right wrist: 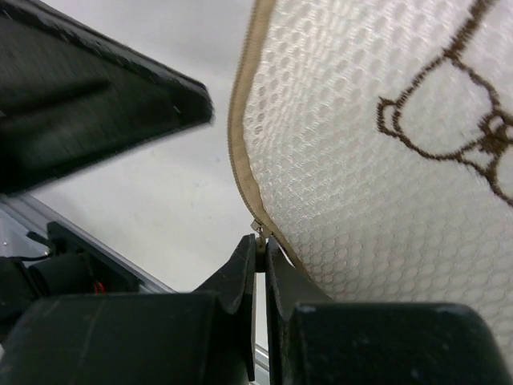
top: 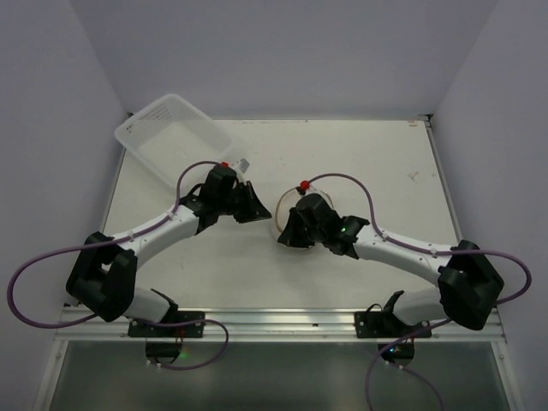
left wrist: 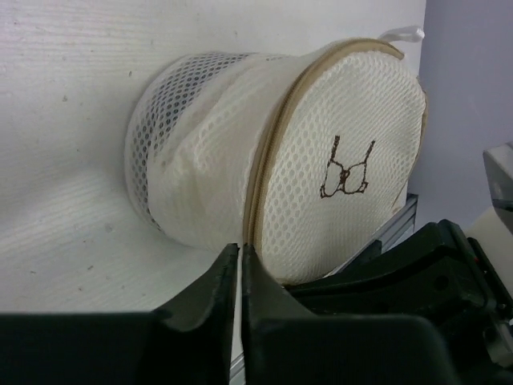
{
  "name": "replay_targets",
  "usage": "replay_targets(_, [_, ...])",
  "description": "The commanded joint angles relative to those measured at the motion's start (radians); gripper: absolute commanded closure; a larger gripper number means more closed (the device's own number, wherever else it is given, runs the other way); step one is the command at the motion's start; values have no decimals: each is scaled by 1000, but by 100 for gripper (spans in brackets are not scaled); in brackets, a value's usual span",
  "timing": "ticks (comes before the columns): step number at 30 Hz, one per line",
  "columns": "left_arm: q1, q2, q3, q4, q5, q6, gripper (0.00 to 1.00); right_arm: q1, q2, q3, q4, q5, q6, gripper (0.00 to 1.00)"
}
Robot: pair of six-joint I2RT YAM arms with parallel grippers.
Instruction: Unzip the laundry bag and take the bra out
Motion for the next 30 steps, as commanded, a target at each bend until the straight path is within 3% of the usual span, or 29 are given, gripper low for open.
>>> replay_targets(1, [-1, -11, -9, 53, -25, 5, 100, 2, -103, -53, -25, 43, 5, 100])
replay_targets(10, [-1, -2, -27, 73, 38, 27, 100, -1, -295, -165, -128, 82, -42, 100])
replay_targets(12, [-2, -10, -22, 93, 52, 13, 83, 0, -290, -148, -117, 71, -41, 100])
replay_targets(13, [-7, -16, -21, 99, 53, 7, 68, 0, -280, -138, -113, 71, -36, 100])
replay_targets(15, [-11, -34, -19, 113, 56, -22, 52, 0, -238, -113, -88, 71, -36, 100])
replay_targets(16, [-16, -41, -19, 149, 56, -33, 39, 0, -223, -104, -81, 59, -32, 100])
replay_targets(18, [-36, -47, -19, 171, 42, -57, 29, 0, -186, -84, -58, 48, -27, 100])
replay_targets(23, [-84, 4, -24, 179, 6, -88, 30, 0, -148, -50, -30, 39, -26, 100])
replay_targets(30, [-133, 84, -24, 182, -39, -108, 54, 2, -111, -21, -12, 14, -22, 100])
